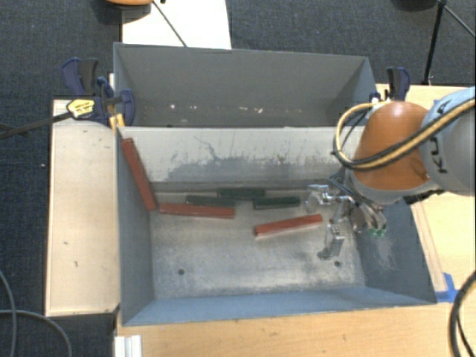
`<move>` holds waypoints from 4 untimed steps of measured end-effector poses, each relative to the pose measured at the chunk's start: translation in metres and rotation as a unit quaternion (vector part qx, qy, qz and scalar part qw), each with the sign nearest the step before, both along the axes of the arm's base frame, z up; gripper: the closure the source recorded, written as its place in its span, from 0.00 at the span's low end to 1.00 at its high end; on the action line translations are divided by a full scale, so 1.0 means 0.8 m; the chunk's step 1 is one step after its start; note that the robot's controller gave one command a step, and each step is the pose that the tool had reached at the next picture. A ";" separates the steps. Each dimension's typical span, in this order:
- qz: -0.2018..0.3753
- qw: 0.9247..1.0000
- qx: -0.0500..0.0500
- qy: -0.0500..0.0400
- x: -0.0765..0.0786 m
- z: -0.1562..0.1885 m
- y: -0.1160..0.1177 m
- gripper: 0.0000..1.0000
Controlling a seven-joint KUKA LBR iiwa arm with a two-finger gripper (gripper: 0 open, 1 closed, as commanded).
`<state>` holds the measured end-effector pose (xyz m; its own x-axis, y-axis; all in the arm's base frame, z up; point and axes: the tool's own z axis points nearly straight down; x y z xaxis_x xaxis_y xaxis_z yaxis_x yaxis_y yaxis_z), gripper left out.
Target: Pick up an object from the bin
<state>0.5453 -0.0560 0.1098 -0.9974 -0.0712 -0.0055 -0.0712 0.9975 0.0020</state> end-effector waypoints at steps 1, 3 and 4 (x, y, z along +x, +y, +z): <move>-0.098 0.995 0.000 0.000 0.040 -0.048 0.046 1.00; -0.142 0.990 0.000 -0.002 0.031 0.173 0.075 1.00; -0.142 0.990 -0.001 0.001 0.029 0.169 0.074 1.00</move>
Offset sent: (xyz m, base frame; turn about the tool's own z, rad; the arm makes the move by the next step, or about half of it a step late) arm 0.0000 0.0000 0.0000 0.0000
